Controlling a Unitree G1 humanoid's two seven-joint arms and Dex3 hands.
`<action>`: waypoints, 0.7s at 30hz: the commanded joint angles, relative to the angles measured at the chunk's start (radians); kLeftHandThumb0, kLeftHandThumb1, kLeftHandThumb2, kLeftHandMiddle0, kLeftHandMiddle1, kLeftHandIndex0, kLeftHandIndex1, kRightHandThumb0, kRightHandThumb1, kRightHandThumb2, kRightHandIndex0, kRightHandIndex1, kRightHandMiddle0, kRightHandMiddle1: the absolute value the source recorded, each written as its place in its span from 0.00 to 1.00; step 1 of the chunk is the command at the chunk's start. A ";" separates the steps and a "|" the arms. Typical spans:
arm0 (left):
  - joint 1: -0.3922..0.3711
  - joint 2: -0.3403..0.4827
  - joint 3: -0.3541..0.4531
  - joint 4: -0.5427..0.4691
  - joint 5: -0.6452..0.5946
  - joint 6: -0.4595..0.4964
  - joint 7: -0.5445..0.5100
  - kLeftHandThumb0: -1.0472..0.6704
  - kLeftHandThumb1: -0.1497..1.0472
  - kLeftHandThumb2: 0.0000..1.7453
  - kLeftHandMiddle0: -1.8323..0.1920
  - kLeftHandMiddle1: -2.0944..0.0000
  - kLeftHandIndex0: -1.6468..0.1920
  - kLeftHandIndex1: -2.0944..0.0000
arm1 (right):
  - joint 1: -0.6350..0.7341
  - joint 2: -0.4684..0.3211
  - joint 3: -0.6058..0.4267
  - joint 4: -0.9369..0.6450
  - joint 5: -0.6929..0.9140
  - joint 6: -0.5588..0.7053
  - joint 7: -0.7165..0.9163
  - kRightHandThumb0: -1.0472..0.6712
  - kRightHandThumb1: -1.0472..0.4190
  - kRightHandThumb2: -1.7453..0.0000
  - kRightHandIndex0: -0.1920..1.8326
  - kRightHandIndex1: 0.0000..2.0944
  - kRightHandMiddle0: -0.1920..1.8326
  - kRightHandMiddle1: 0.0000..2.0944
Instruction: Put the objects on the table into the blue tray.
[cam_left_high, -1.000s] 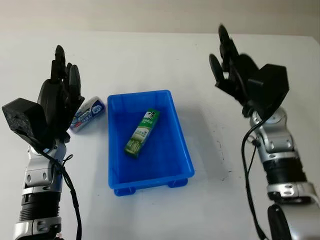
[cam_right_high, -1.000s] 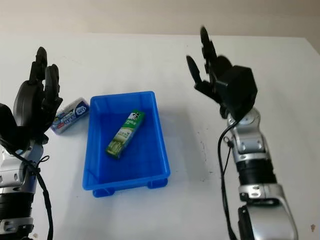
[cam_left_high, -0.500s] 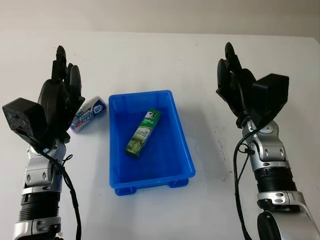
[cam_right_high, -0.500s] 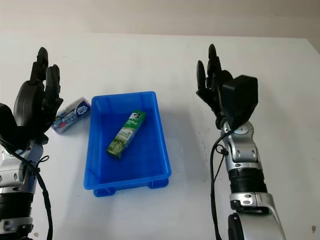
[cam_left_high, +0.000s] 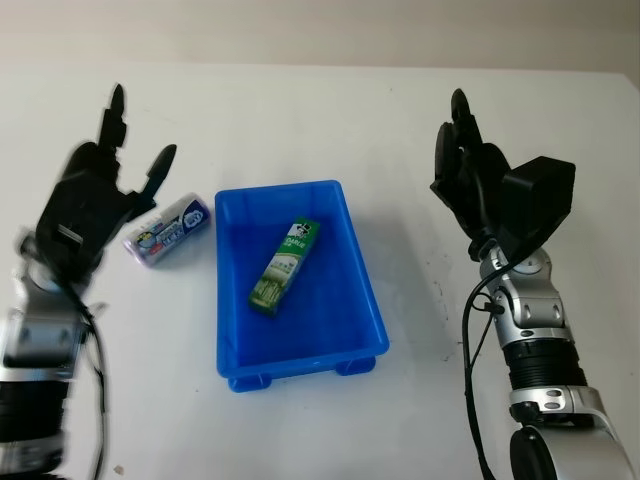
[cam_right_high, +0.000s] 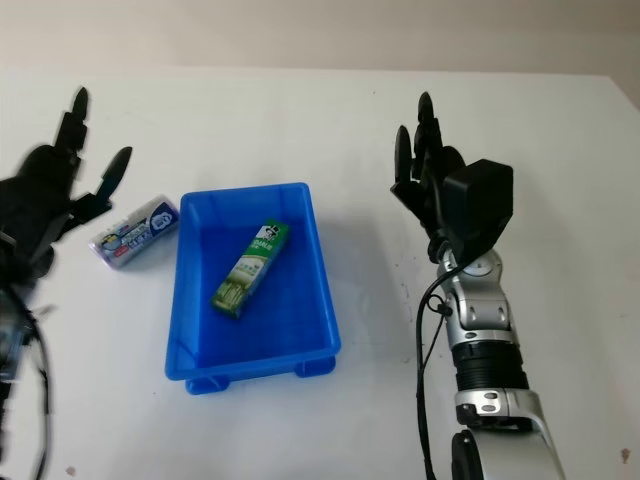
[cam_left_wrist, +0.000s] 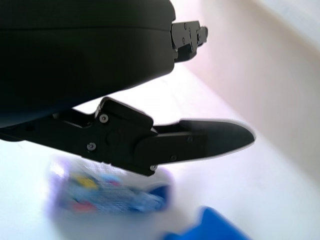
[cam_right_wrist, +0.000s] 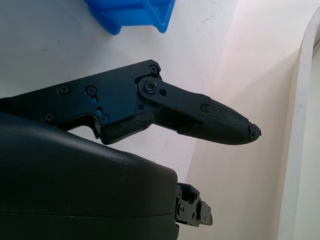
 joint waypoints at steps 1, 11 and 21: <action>-0.049 0.057 -0.045 -0.045 0.049 0.071 -0.054 0.13 1.00 0.15 0.95 0.98 0.97 0.98 | 0.009 0.002 0.001 -0.017 -0.004 -0.004 -0.003 0.17 0.00 0.55 0.00 0.00 0.00 0.00; -0.182 0.112 -0.273 0.059 0.284 0.224 -0.195 0.07 0.99 0.04 0.96 0.97 0.97 0.97 | 0.009 0.010 0.001 -0.021 -0.004 0.002 -0.010 0.18 0.00 0.56 0.00 0.00 0.00 0.00; -0.149 0.081 -0.325 0.149 0.295 0.139 -0.240 0.06 1.00 0.08 0.97 0.98 0.96 0.97 | 0.012 0.008 -0.007 -0.021 0.005 0.003 0.001 0.18 0.00 0.56 0.00 0.00 0.00 0.00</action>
